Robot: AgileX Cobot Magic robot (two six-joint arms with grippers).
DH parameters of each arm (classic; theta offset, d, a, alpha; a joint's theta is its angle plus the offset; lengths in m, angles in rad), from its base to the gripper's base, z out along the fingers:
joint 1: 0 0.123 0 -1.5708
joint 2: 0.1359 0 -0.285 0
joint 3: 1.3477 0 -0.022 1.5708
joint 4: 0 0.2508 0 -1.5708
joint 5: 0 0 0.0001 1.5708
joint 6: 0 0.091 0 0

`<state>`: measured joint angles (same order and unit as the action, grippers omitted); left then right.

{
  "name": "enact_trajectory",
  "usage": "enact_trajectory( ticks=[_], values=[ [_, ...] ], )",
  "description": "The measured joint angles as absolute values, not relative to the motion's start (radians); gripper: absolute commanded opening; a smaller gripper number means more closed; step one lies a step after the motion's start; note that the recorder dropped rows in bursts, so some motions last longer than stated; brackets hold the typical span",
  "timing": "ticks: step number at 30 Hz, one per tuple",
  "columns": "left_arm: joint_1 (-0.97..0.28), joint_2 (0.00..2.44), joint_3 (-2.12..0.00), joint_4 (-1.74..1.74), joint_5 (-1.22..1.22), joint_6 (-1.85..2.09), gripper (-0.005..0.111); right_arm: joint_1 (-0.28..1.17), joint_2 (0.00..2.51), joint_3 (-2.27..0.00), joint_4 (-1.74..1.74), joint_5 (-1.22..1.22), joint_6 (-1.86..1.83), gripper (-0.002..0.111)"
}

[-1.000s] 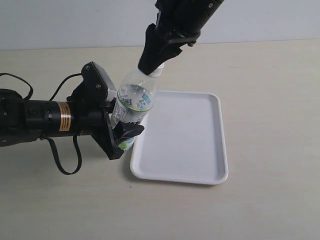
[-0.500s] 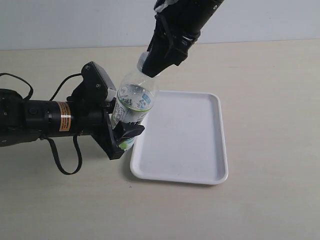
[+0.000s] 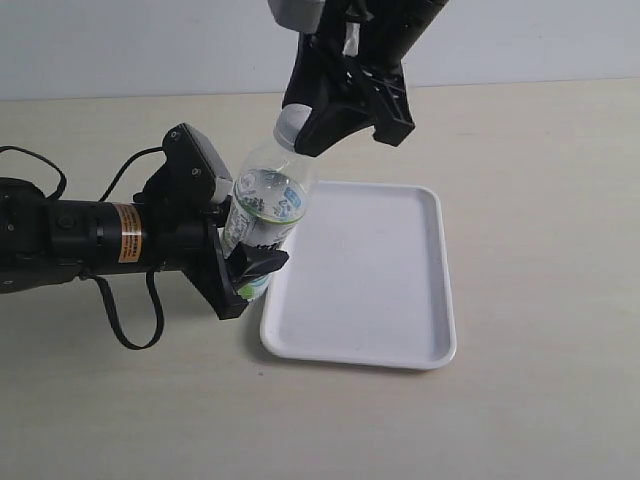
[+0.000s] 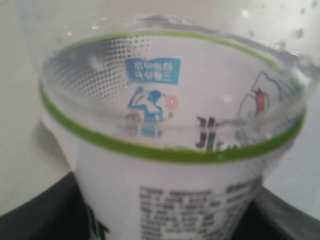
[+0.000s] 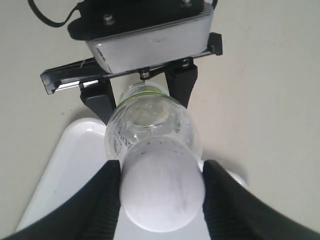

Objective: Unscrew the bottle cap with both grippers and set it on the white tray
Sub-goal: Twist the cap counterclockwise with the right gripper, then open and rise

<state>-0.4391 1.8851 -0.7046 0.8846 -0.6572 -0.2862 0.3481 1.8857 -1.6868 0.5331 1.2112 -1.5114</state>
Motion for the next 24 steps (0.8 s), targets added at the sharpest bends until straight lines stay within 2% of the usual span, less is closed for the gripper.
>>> enact_trajectory(
  ticks=[24],
  values=[
    [-0.439,1.885,-0.705,0.888,-0.657,-0.309,0.0,0.348,1.886,-1.688,0.527,1.213,-1.953,0.0]
  ],
)
